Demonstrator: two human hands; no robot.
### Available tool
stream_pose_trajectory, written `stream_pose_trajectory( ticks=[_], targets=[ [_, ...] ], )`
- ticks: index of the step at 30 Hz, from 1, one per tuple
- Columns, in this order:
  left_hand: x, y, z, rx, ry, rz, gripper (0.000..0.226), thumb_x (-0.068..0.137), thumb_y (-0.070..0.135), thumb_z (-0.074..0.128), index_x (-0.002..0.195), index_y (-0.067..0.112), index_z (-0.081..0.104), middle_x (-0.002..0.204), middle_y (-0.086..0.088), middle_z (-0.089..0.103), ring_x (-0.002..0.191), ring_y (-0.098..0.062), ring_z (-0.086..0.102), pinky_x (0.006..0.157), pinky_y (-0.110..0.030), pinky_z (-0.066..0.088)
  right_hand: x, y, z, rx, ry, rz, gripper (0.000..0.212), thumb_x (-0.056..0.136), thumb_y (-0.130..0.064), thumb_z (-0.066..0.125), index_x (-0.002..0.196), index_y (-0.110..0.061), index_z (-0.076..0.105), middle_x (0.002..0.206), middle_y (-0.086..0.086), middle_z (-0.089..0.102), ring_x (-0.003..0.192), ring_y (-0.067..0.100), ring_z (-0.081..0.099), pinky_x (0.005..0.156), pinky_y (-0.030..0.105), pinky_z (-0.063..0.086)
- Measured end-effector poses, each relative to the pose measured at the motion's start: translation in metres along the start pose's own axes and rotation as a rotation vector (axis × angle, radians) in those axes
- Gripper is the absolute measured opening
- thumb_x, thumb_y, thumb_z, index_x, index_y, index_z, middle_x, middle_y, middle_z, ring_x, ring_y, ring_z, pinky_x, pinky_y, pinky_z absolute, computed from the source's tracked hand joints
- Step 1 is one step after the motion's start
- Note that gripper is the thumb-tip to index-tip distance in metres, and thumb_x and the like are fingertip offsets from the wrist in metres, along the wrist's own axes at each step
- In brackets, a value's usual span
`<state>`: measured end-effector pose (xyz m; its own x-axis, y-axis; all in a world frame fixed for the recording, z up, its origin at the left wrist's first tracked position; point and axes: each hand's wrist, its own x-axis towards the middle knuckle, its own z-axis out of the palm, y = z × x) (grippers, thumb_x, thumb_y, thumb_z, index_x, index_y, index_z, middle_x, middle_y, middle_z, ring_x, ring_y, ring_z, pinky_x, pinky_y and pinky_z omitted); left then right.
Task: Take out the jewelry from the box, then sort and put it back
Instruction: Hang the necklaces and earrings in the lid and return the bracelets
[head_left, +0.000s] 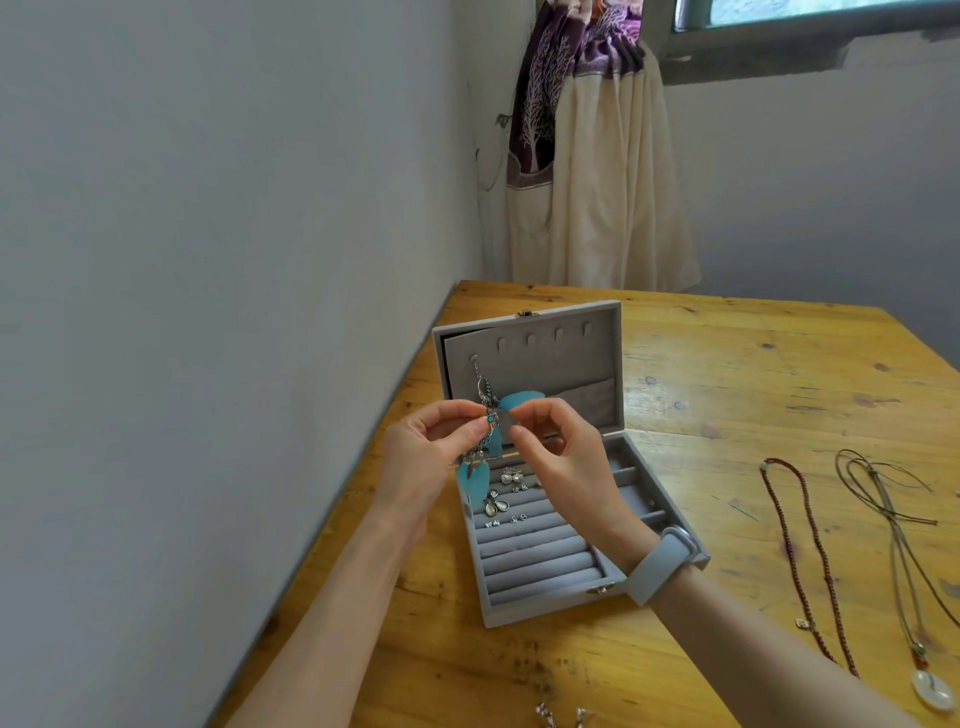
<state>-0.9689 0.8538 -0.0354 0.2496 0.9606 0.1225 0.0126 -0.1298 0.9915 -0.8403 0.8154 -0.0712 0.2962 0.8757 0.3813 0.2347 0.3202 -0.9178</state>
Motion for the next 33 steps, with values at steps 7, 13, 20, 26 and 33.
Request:
stream_pose_trajectory(
  ticks=[7,13,20,26,33],
  targets=[
    [-0.001,0.003,0.001,0.108,-0.049,0.058,0.019,0.079,0.007,0.065,0.075,0.025,0.065,0.082,0.006,0.066,0.082,-0.008,0.062,0.062,-0.008,0.048,0.0,-0.003,0.001,0.016,-0.044,0.061,0.013,0.087,-0.007,0.056,0.09,-0.02,0.059,0.089,0.004,0.06,0.081,0.011,0.057,0.073,0.017,0.047],
    [0.001,0.004,0.001,0.173,-0.067,0.101,0.02,0.079,0.008,0.066,0.074,0.027,0.064,0.081,0.009,0.065,0.081,-0.005,0.06,0.062,-0.007,0.047,-0.001,-0.004,0.0,-0.003,-0.042,0.079,0.017,0.085,-0.009,0.058,0.078,-0.025,0.057,0.079,-0.002,0.059,0.072,0.004,0.054,0.069,0.016,0.046],
    [0.005,-0.008,-0.001,0.42,-0.066,0.232,0.024,0.08,0.016,0.068,0.092,0.036,0.062,0.099,0.009,0.063,0.097,-0.003,0.054,0.077,-0.01,0.043,0.008,-0.017,-0.012,0.237,0.028,0.203,0.016,0.084,0.0,0.056,0.075,-0.013,0.058,0.064,0.0,0.054,0.053,0.001,0.048,0.052,0.014,0.04],
    [0.025,-0.008,0.001,0.485,0.21,0.276,0.043,0.084,0.018,0.062,0.124,0.022,0.047,0.125,0.001,0.045,0.119,-0.013,0.04,0.101,-0.03,0.038,0.038,-0.032,-0.033,-0.22,-0.025,0.034,0.02,0.082,0.001,0.055,0.084,-0.019,0.056,0.069,0.0,0.058,0.063,0.009,0.053,0.06,0.016,0.045],
    [0.083,-0.017,0.012,0.435,0.155,0.142,0.071,0.085,0.026,0.062,0.142,0.025,0.02,0.146,-0.004,0.031,0.131,-0.021,0.035,0.106,-0.042,0.035,0.079,-0.045,-0.046,-0.483,-0.011,0.074,0.022,0.083,-0.001,0.05,0.086,-0.012,0.069,0.064,-0.006,0.058,0.056,0.0,0.052,0.054,0.006,0.04]
  ],
)
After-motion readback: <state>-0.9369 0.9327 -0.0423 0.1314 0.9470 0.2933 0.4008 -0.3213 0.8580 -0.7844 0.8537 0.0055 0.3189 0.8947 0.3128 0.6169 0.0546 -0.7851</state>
